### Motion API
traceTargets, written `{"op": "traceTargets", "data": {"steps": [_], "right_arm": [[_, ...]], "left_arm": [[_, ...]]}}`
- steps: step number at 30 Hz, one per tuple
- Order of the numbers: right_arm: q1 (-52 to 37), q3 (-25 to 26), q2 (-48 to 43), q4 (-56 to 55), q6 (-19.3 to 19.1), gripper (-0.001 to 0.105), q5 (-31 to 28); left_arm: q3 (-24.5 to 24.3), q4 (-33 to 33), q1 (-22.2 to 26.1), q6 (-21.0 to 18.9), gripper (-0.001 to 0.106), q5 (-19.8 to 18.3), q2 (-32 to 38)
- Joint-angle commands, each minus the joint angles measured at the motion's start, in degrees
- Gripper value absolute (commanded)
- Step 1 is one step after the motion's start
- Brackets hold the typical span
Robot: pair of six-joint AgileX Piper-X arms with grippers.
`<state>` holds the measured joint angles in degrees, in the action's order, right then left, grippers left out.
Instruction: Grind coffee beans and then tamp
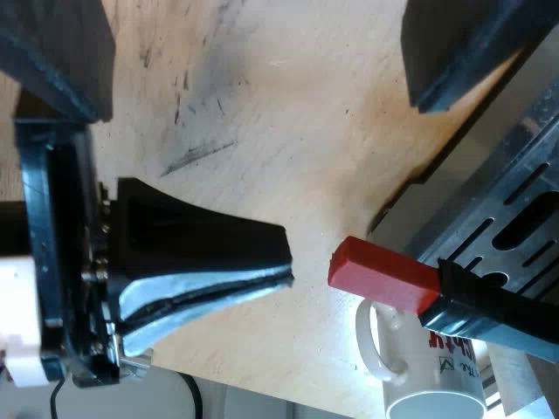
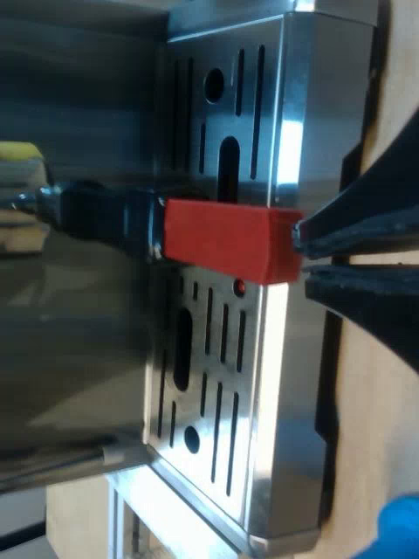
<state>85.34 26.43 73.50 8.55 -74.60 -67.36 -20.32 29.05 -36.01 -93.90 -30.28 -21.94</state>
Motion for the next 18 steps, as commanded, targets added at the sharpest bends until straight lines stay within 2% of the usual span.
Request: {"op": "traceTargets", "data": {"steps": [1,15,18], "right_arm": [[-1.0,0.1,-0.2,0.6,-1.1,0.005,0.6],[-2.2,0.1,0.8,0.4,-0.1,0.005,2.8],[-4.5,0.1,1.3,3.4,-0.2,0.005,2.9]], "left_arm": [[-0.2,-0.6,-0.3,0.5,0.07,-0.3,0.0],[-0.2,-0.6,-0.3,0.5,0.07,-0.3,0.0],[-0.2,-0.6,-0.3,0.5,0.07,-0.3,0.0]]}}
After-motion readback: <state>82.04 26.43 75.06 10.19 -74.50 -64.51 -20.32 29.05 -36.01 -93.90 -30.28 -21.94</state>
